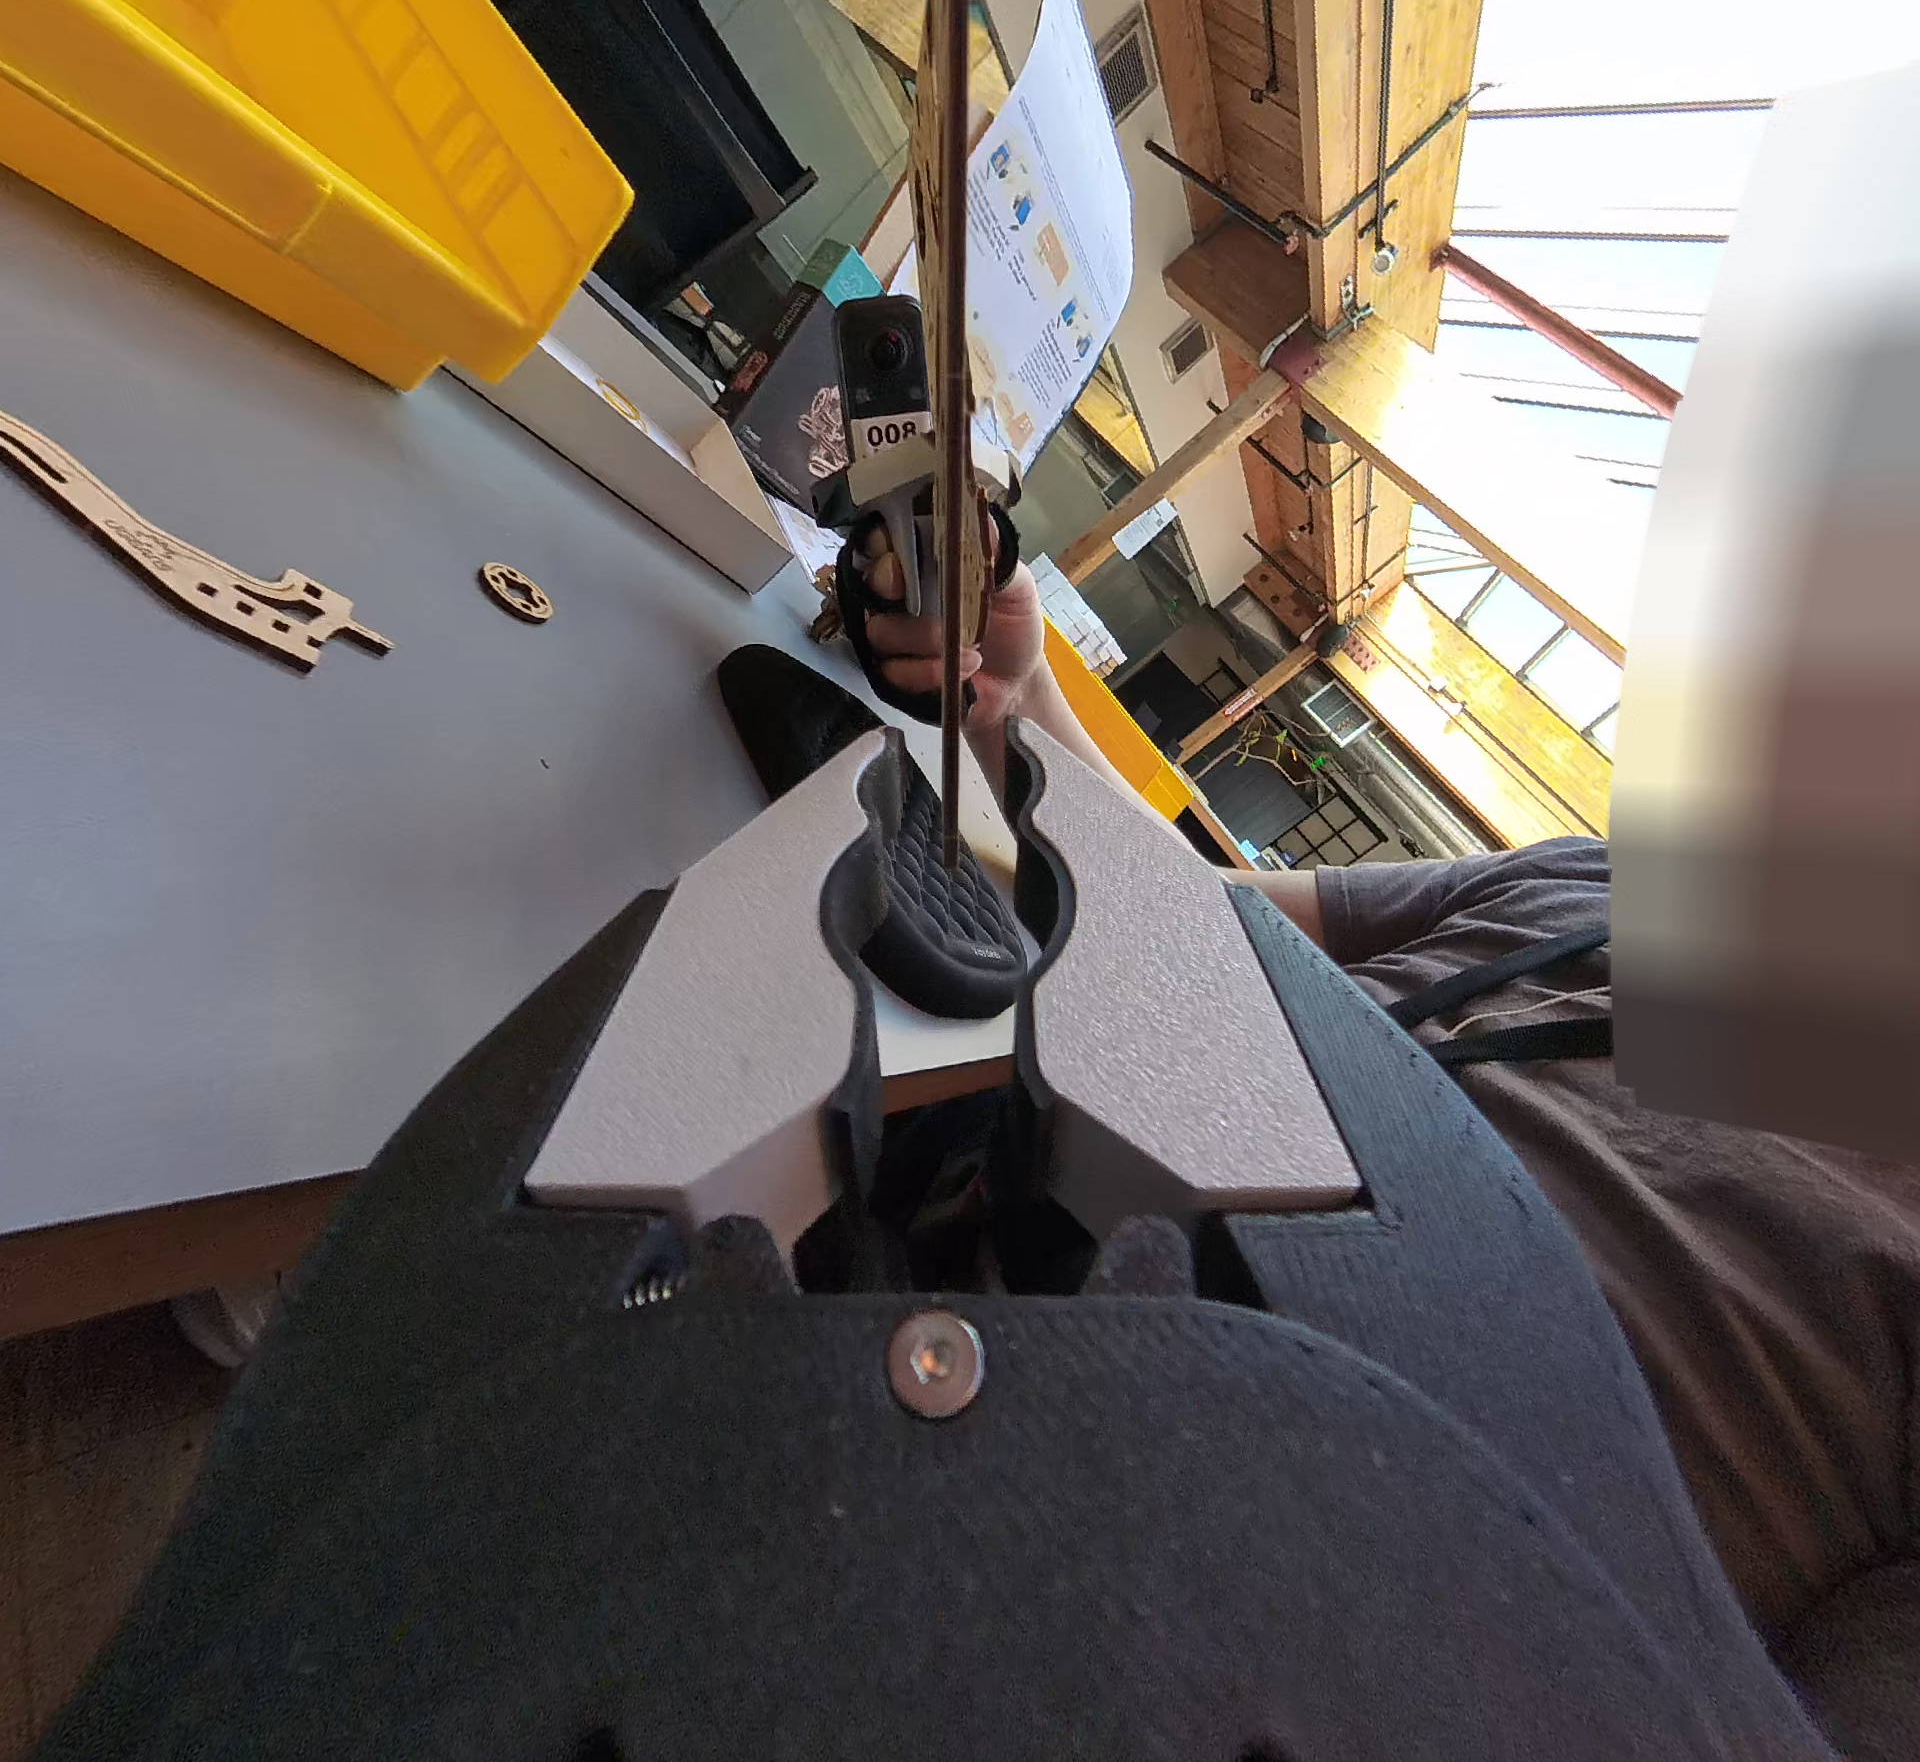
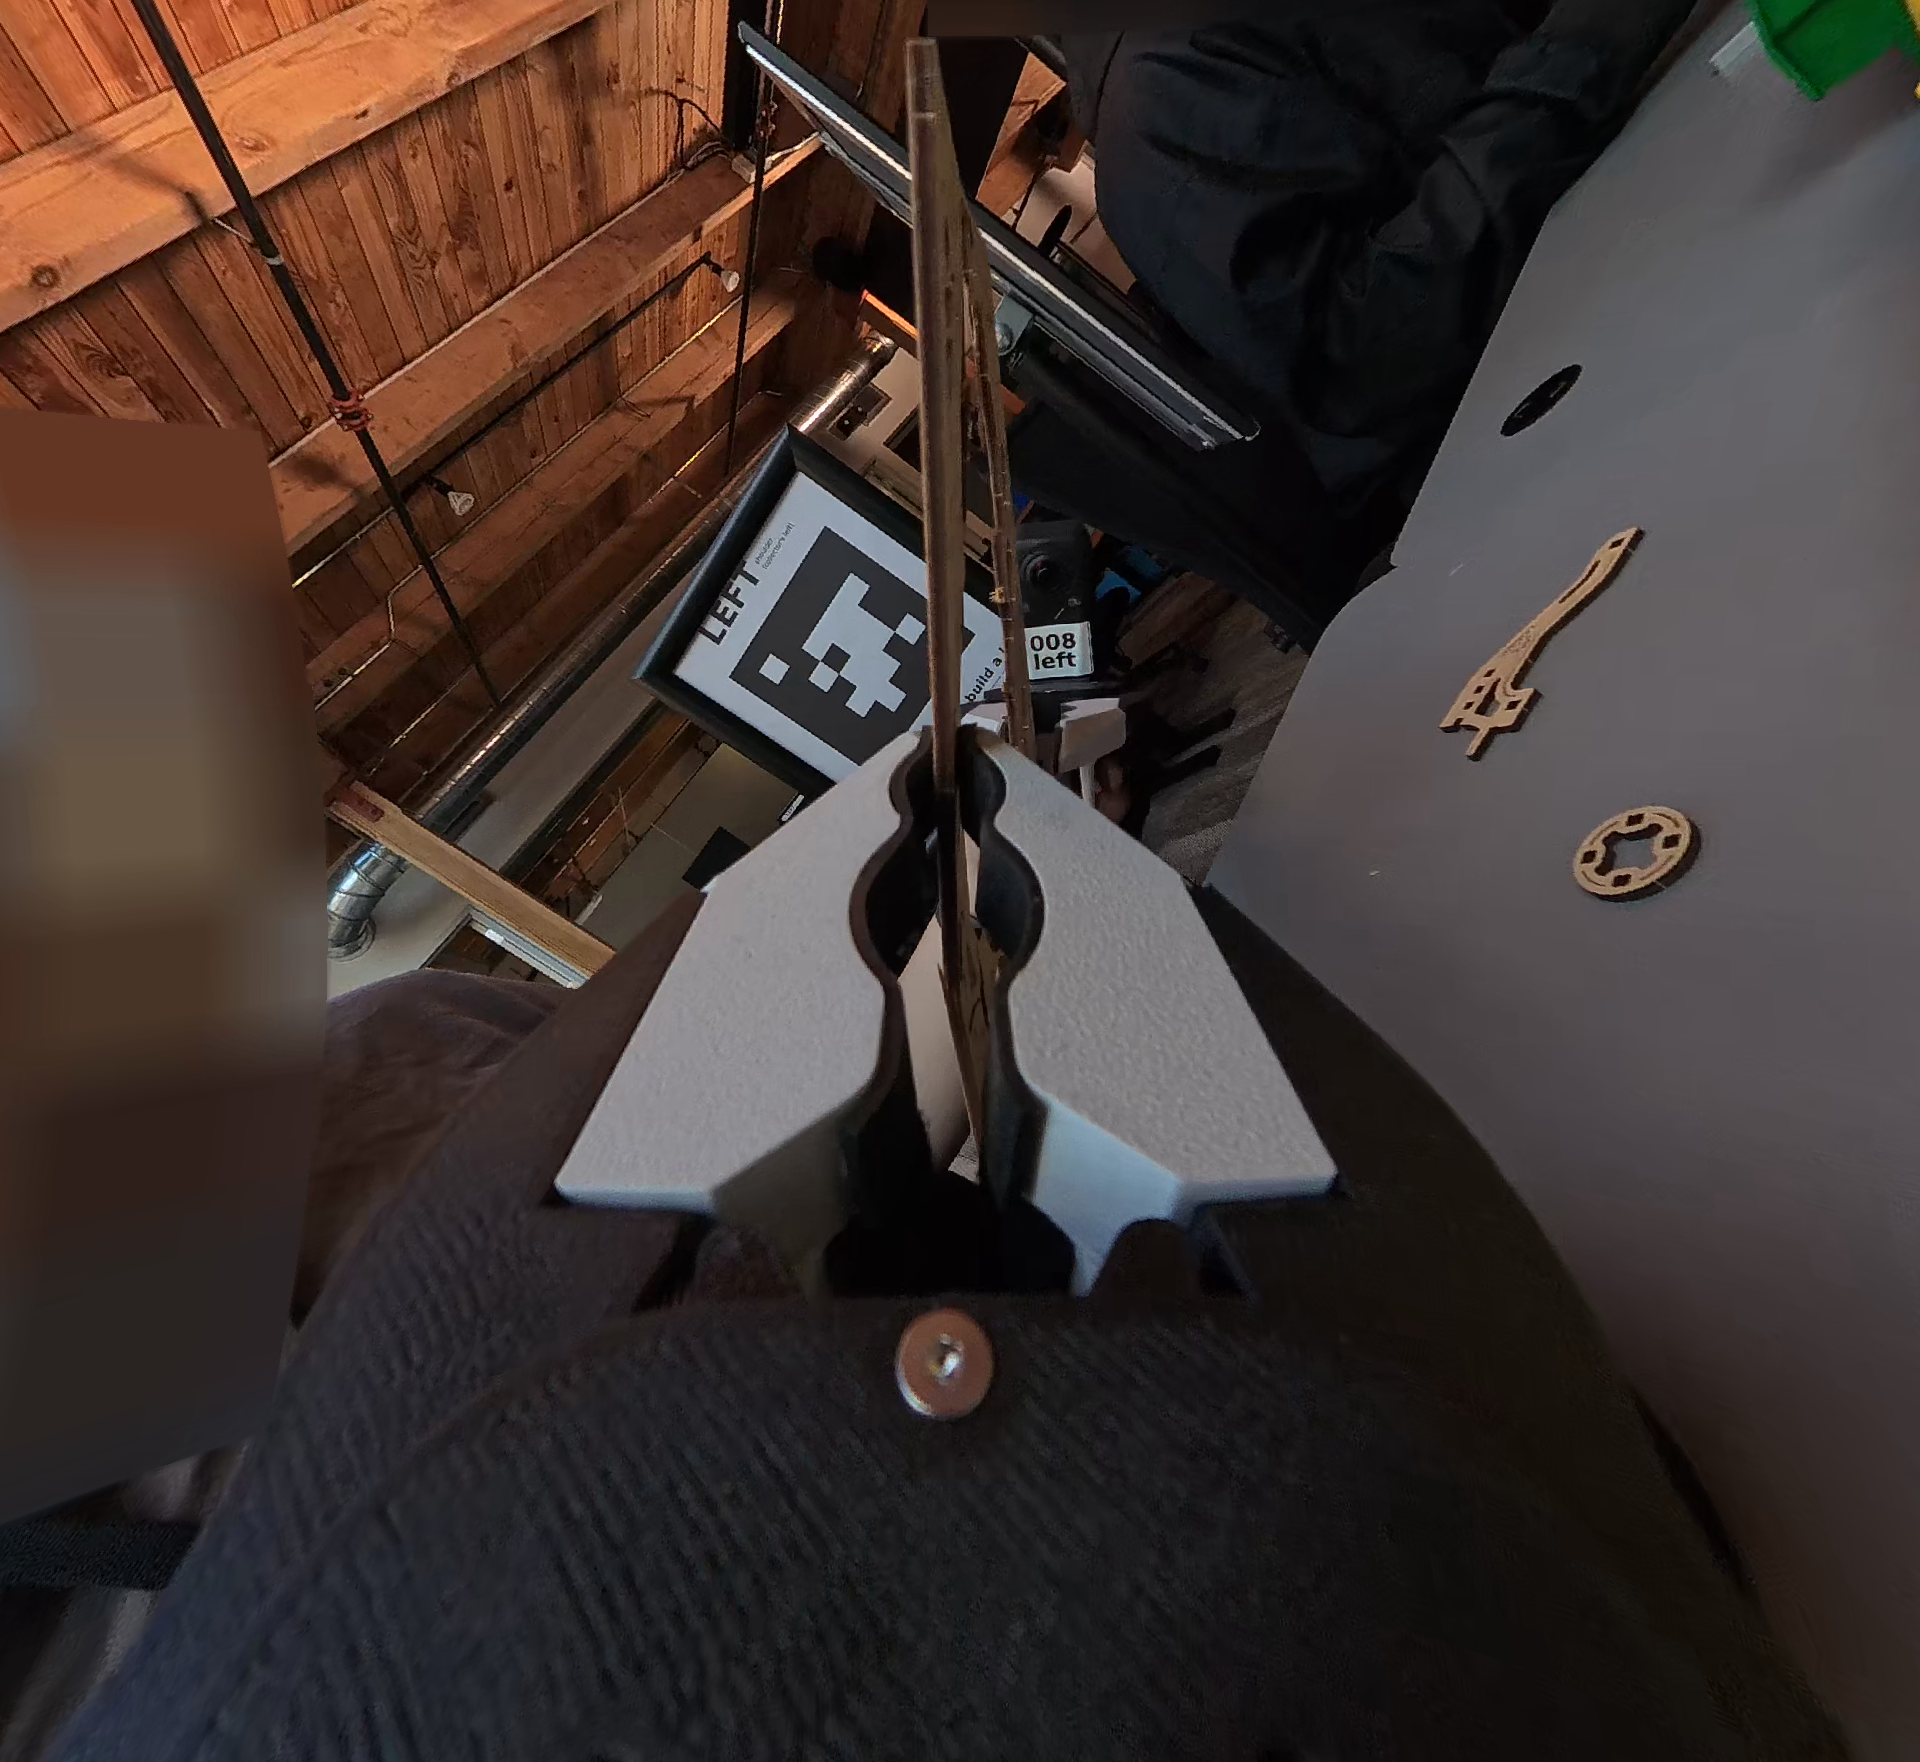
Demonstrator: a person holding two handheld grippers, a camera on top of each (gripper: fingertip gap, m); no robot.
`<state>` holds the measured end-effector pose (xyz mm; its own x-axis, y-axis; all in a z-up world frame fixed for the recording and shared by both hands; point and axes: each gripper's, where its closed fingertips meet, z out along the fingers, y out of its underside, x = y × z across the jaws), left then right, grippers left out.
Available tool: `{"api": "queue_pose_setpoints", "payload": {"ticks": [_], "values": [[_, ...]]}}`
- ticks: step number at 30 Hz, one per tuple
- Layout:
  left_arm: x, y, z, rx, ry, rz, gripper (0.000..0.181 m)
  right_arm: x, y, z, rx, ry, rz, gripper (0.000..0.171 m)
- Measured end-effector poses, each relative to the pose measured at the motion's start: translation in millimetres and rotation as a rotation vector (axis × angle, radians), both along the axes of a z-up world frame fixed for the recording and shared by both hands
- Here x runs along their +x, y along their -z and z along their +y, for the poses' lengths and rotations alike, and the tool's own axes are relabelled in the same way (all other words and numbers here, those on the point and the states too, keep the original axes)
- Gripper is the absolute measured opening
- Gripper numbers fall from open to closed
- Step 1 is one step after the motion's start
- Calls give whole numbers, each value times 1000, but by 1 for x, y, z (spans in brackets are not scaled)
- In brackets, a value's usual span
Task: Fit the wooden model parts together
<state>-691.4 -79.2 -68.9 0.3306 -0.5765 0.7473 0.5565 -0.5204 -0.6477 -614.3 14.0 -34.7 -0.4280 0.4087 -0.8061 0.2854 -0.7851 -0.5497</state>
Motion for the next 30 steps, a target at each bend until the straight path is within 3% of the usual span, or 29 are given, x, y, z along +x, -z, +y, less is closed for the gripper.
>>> {"api": "queue_pose_setpoints", "payload": {"ticks": [30], "values": [[41,-4,14,37,75,16,13,4,-9,5,8,25,25,0]]}}
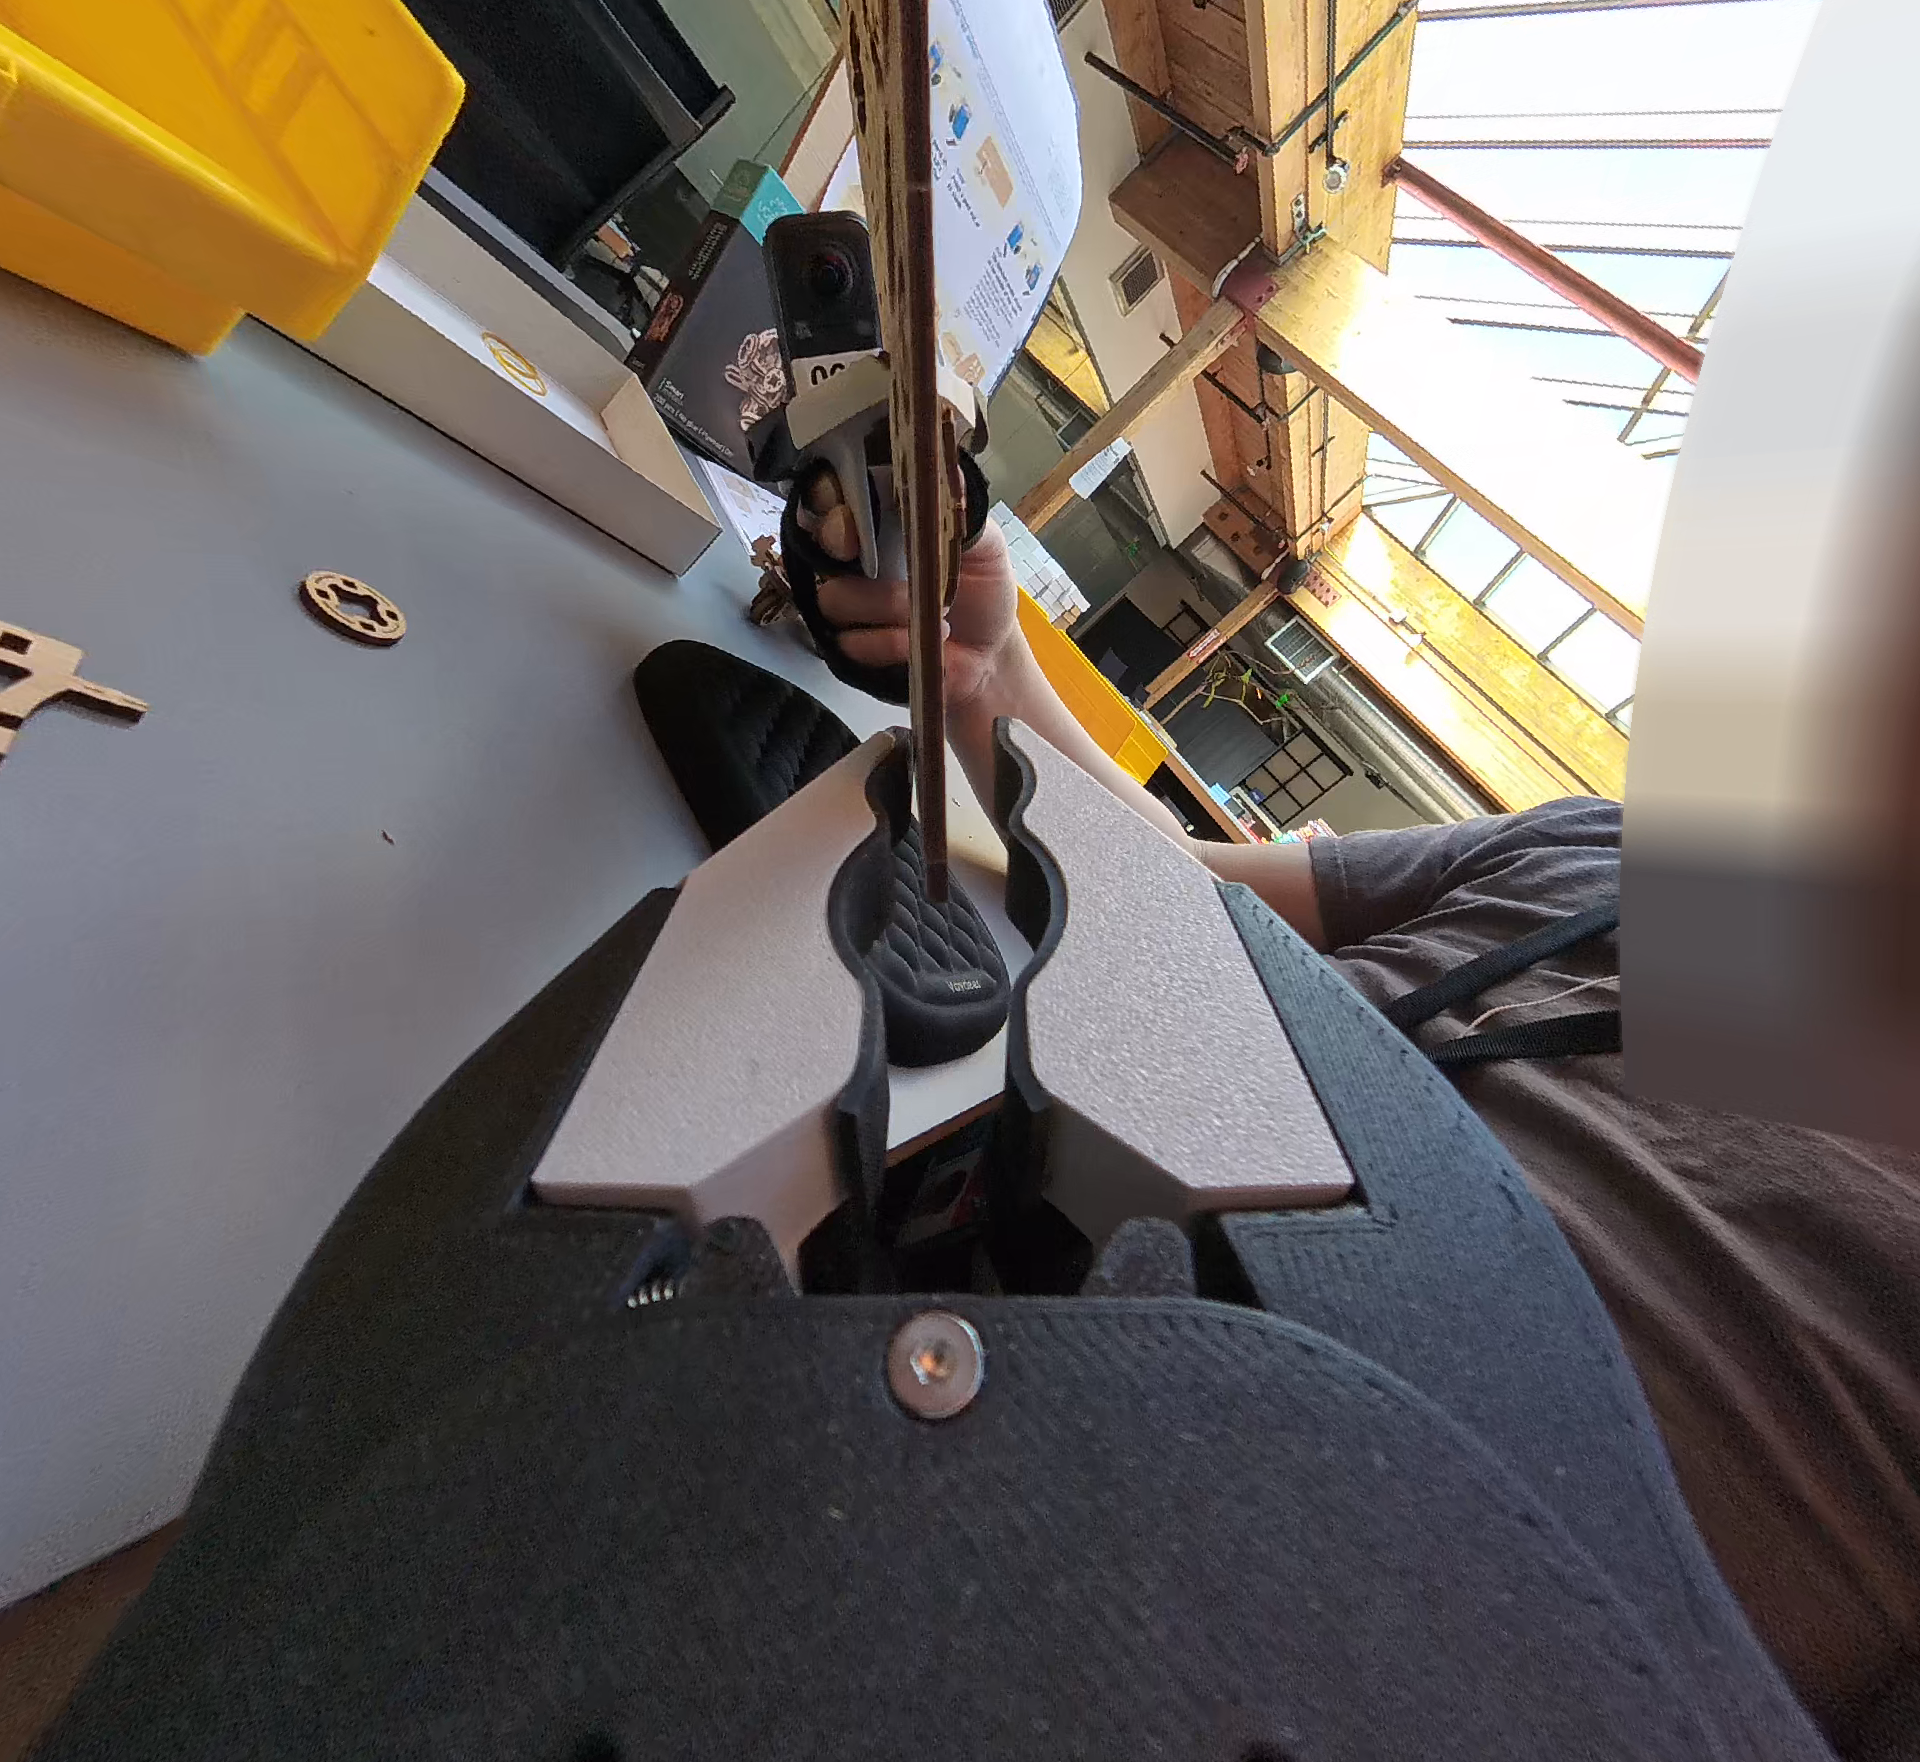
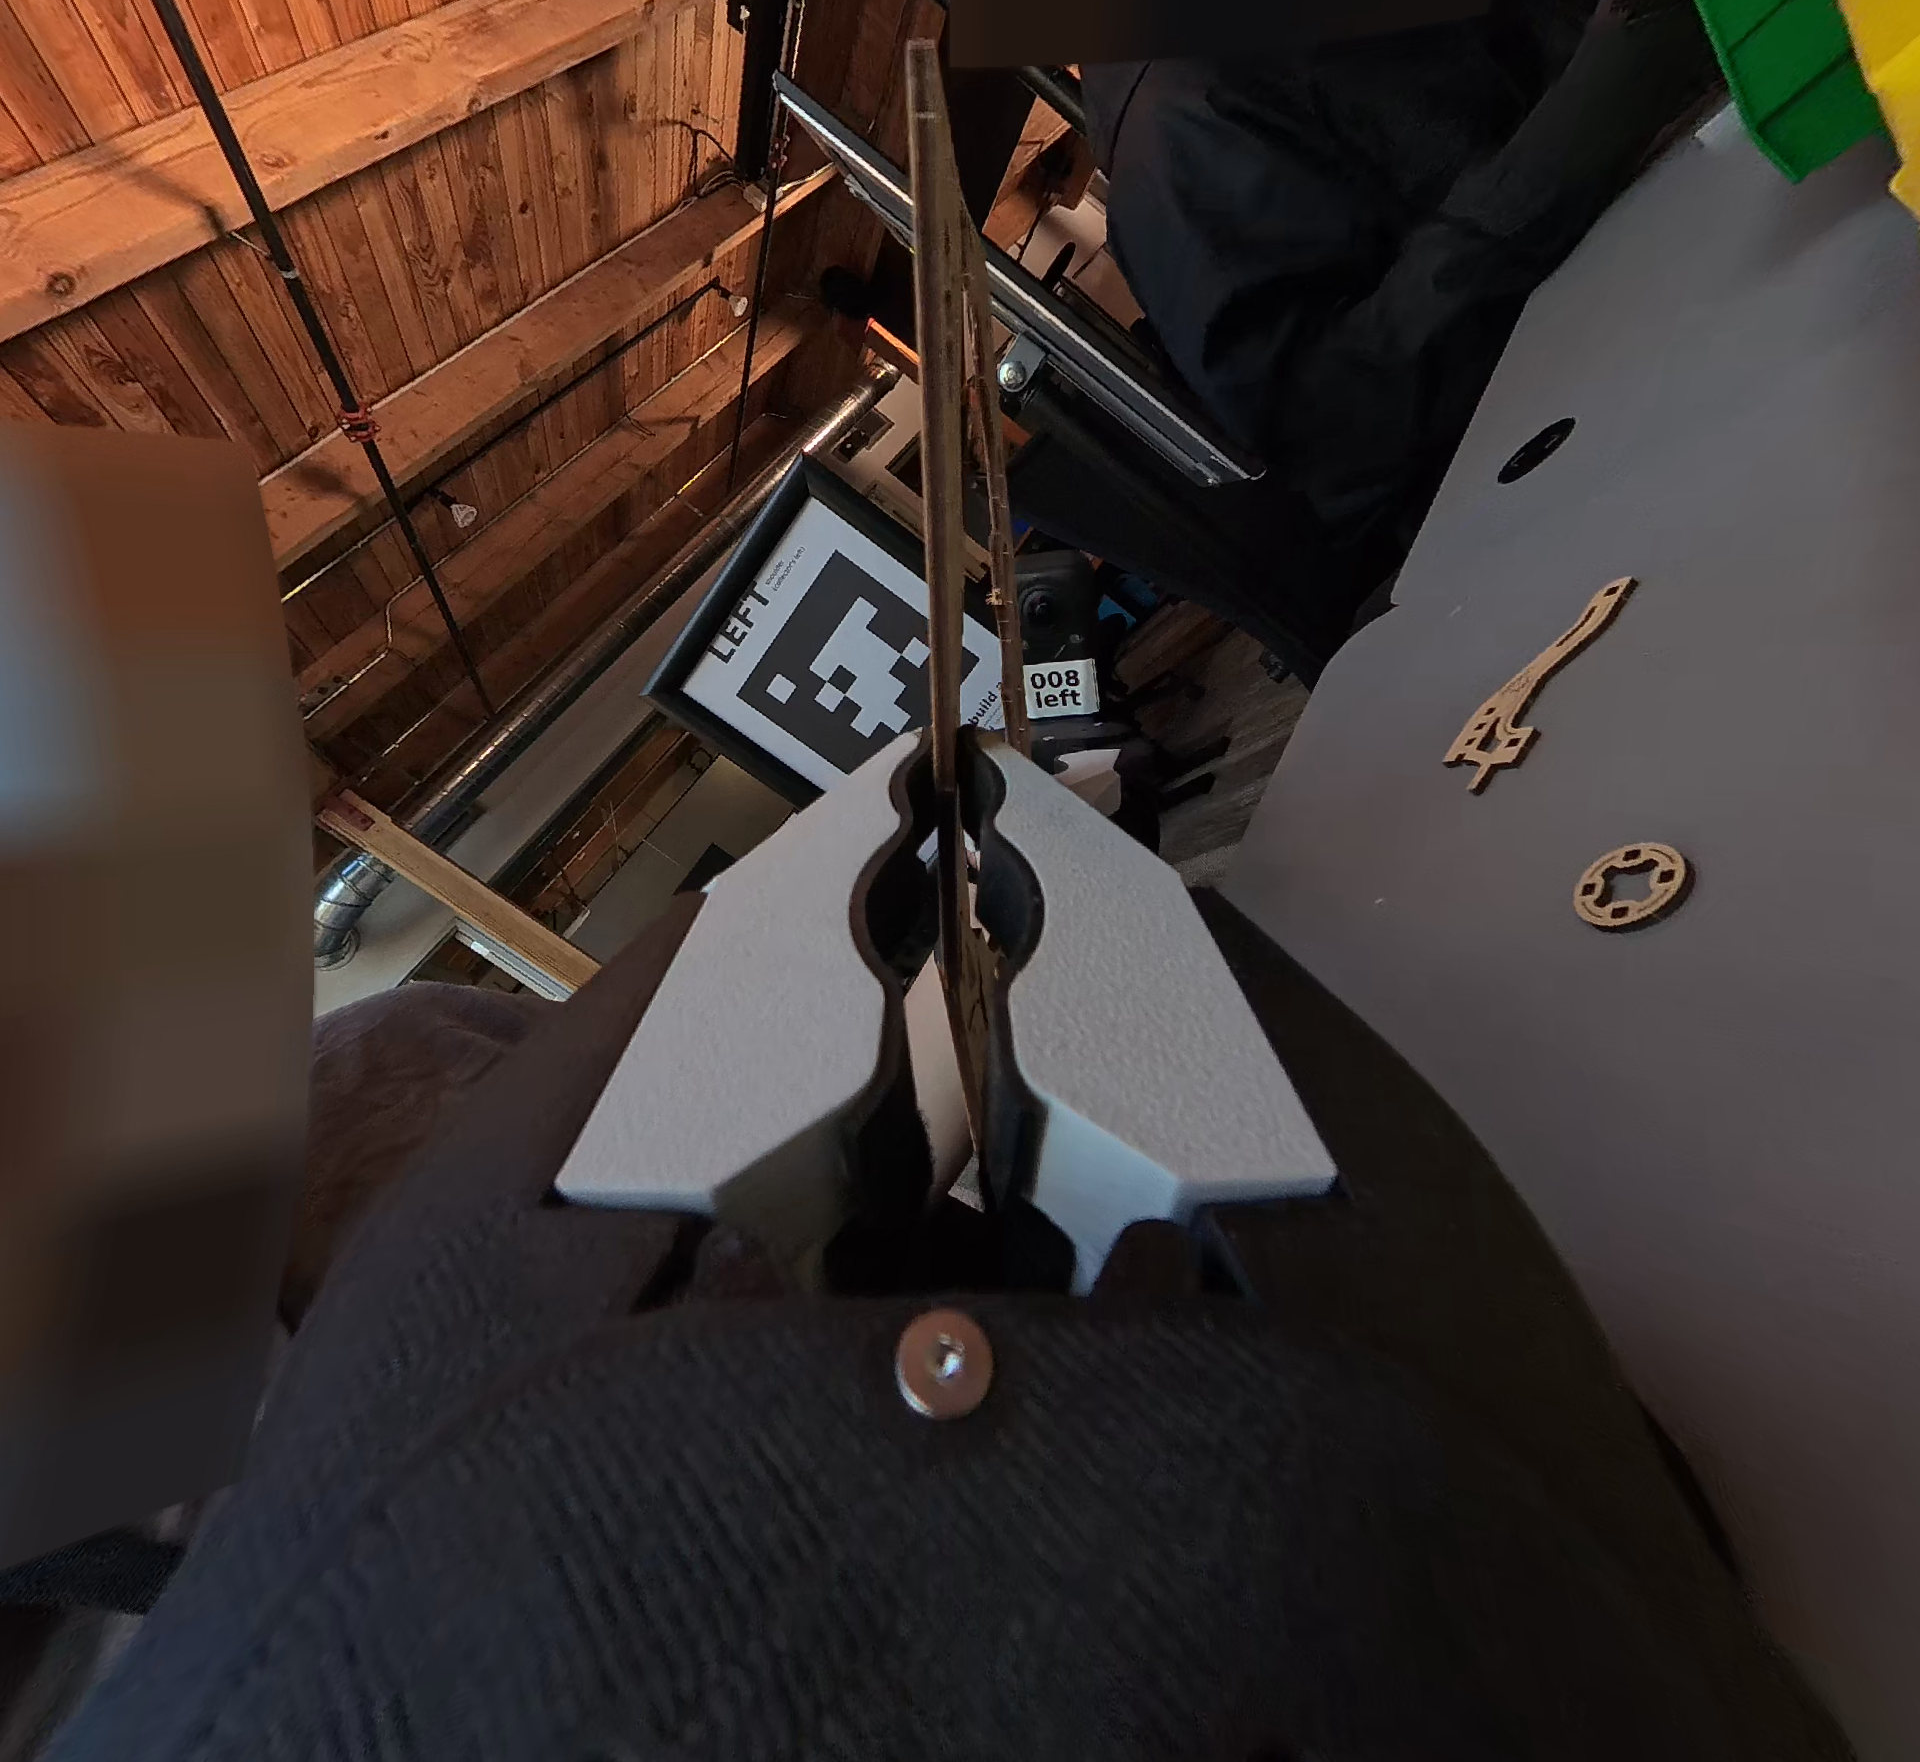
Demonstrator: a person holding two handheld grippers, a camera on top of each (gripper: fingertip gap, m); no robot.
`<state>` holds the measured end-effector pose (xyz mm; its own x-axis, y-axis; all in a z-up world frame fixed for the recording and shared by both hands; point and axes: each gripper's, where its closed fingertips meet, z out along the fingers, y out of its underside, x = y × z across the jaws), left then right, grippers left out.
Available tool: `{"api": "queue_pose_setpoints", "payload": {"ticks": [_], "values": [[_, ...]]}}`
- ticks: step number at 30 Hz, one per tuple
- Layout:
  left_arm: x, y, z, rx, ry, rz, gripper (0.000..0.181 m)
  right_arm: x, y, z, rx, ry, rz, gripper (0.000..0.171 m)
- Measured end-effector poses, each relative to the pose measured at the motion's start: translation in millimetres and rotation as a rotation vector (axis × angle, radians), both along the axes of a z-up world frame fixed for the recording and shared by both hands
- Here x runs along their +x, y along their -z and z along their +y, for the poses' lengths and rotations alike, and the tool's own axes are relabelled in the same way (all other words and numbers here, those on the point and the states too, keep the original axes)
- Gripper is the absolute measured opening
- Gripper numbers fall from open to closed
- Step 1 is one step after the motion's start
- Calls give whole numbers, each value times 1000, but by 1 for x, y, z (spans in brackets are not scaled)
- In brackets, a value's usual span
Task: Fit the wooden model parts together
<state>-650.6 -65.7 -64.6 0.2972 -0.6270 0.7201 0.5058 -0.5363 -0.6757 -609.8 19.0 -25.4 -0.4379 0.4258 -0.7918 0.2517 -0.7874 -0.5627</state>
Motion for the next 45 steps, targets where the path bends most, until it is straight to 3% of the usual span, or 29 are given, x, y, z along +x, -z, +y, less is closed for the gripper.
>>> {"api": "queue_pose_setpoints", "payload": {"ticks": [8,12,22,28,33,45], "values": [[9,-3,5,10,14,8,13,-1,1,1,-12,10,2,1],[10,-1,8,-14,19,4,5,-1,1,2,-2,16,4,1],[7,11,14,-62,-25,67,1,-5,13,8,123,90,-47,1],[5,6,12,-29,-38,63,0,-4,4,3,140,80,-1,2],[2,5,10,-10,-52,63,1,-4,0,1,122,72,29,16],[11,-11,21,26,-61,104,1,6,-10,14,183,140,13,16]]}}
